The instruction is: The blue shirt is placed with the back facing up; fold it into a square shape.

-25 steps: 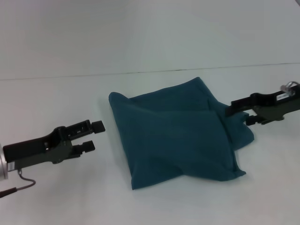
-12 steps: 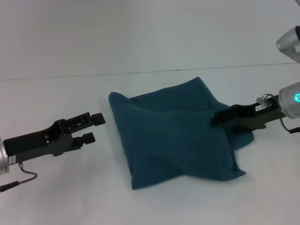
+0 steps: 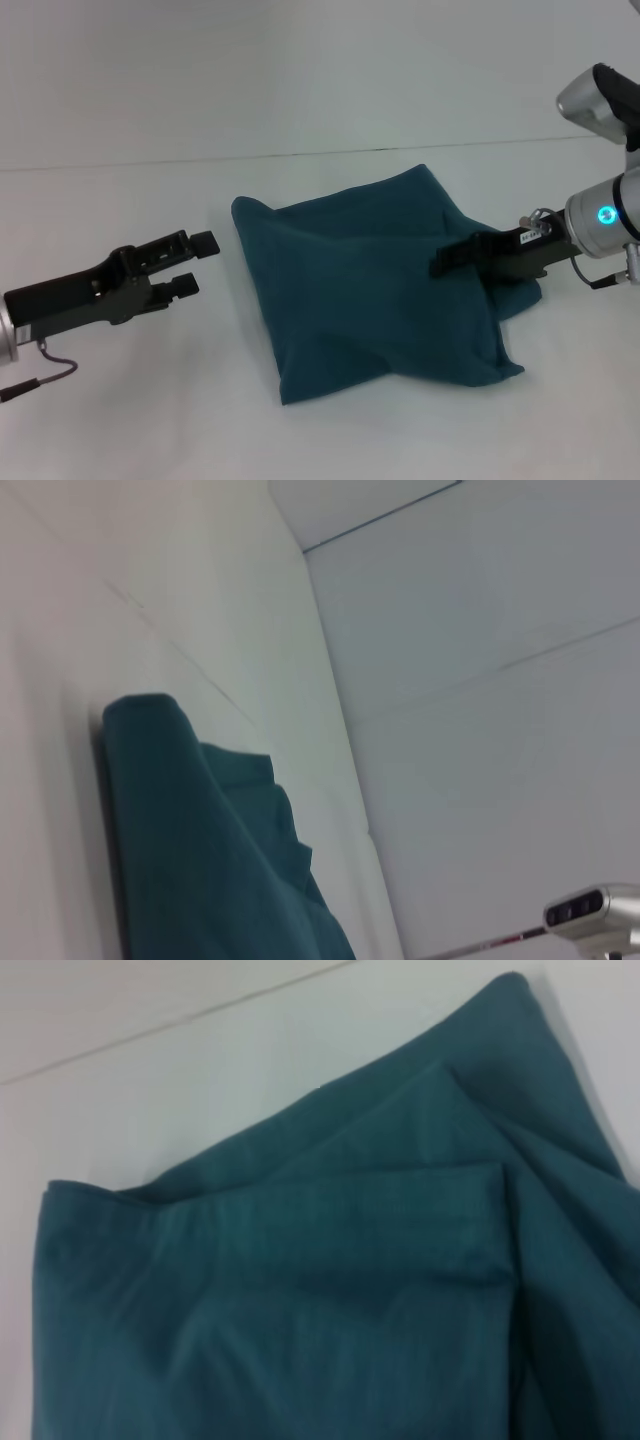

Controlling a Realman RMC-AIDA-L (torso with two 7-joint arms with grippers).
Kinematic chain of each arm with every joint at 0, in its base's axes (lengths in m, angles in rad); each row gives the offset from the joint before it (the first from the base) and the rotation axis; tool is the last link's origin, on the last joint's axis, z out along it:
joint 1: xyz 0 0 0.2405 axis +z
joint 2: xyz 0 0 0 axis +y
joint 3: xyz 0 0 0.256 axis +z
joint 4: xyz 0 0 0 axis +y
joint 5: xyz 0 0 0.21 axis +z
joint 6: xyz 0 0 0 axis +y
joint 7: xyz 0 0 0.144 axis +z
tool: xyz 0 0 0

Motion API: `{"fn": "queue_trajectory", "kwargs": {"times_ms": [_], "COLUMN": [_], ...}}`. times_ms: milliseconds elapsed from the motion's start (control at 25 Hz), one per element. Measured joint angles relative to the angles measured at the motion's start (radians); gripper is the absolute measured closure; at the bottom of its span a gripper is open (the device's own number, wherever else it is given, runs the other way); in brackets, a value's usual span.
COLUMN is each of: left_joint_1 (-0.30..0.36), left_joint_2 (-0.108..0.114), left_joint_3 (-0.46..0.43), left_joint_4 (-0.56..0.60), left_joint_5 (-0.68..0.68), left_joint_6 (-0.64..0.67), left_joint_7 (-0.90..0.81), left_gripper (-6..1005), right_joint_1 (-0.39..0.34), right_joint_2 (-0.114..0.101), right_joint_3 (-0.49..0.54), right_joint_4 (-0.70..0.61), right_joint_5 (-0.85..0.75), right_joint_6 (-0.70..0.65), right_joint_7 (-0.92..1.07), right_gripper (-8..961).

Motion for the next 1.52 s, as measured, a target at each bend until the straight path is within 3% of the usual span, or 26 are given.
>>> {"fn": "queue_trajectory", "kwargs": {"times_ms": [360,600,960,1400,1520], "left_joint_1": [0.0,-0.008,-0.015,-0.015,-0.015], "left_joint_2": [-0.002,-0.004,-0.004,-0.008,-0.008], "left_joint_3": [-0.012,-0.013,-0.013,-0.014,-0.014], "left_joint_4": [-0.002,-0.006,-0.026,-0.028,-0.028], "left_joint_5": [-0.001,-0.001,-0.001,-0.001,-0.001], "left_joint_6": [0.0,-0.002,-0.006,-0.011,-0.011], "left_joint_7": [0.004,0.005,0.014,0.013,0.013], "left_gripper": [49,49,49,49,49], "right_joint_1": [-0.001,0.0,-0.003,-0.009,-0.011], "right_joint_2": [-0.005,0.015,0.031,0.03,0.031], "right_joint_3": [-0.016,-0.093,-0.077,-0.077,-0.076], "right_joint_4": [-0.007,0.0,-0.009,-0.027,-0.04], "right_joint_5": [-0.001,-0.002,0.006,0.007,0.008], "right_joint_6": [-0.007,0.041,0.056,0.046,0.039], "right_joint_7": [0.0,0.002,0.013,0.013,0.013], "right_gripper": [101,102,104,571,633]}}
